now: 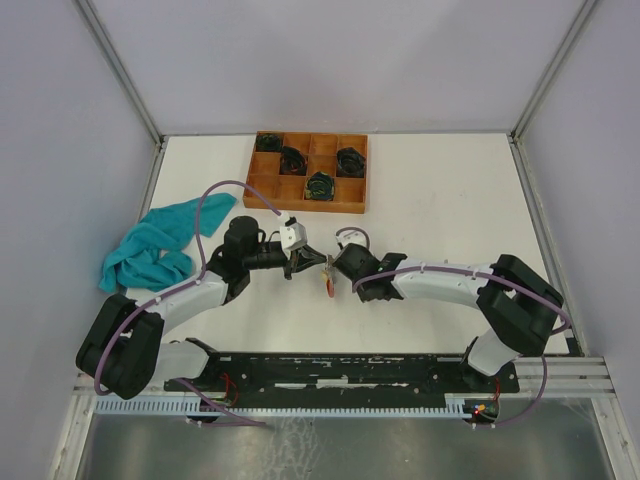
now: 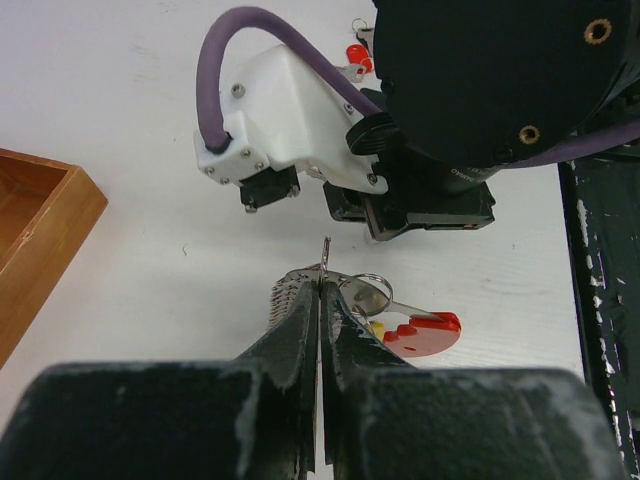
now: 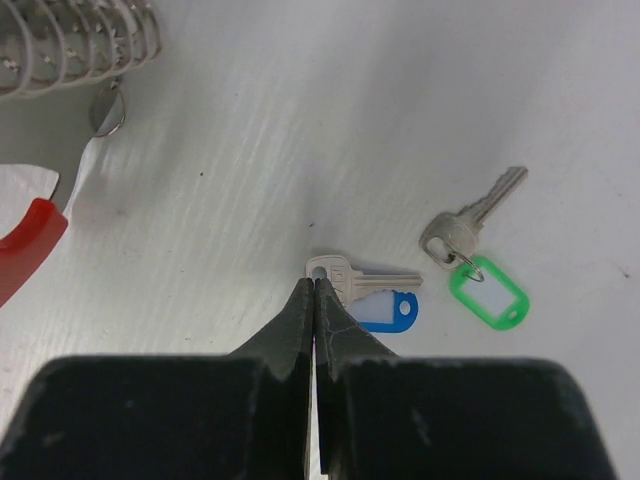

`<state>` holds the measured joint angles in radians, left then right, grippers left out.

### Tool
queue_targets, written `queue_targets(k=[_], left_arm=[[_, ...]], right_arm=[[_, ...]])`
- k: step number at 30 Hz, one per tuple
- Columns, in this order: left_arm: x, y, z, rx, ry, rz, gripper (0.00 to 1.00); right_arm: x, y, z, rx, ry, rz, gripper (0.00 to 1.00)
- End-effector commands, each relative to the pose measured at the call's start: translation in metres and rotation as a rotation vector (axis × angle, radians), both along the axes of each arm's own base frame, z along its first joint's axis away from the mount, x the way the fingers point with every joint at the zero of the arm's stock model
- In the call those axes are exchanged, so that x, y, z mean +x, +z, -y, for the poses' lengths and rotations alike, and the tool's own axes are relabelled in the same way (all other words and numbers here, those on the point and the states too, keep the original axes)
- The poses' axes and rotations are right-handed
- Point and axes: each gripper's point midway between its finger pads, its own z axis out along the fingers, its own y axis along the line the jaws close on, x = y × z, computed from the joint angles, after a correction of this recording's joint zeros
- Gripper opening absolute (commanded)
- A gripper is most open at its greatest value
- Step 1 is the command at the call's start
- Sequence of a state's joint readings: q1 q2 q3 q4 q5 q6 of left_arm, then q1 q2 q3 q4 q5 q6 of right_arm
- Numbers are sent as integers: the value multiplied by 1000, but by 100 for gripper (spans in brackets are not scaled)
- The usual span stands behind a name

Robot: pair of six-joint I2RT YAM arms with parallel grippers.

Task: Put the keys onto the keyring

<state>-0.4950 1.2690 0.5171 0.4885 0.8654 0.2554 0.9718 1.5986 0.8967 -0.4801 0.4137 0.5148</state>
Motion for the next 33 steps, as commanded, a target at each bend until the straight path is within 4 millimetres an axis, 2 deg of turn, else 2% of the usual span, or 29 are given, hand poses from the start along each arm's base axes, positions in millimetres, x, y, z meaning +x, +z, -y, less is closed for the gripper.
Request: queue_targets(k=[1, 6, 13, 17, 22, 33], left_arm=[[5, 14, 1, -13, 8, 61, 3], [6, 14, 1, -15, 11, 59, 3], [6, 15, 2, -20, 14, 55, 3], [6, 15, 2, -21, 12, 53, 3], [6, 15, 2, -22, 12, 52, 3], [7, 14, 2, -21, 18, 48, 3]], right_arm=[[-3, -5, -13, 16, 143, -17, 5], [-8, -1, -13, 32, 167, -30, 21], [-9, 27, -8, 92, 115, 17, 38], [-13, 31, -2, 146, 46, 34, 39], [-20, 22, -4, 216, -9, 26, 35], [-16, 8, -17, 110, 8, 83, 38]])
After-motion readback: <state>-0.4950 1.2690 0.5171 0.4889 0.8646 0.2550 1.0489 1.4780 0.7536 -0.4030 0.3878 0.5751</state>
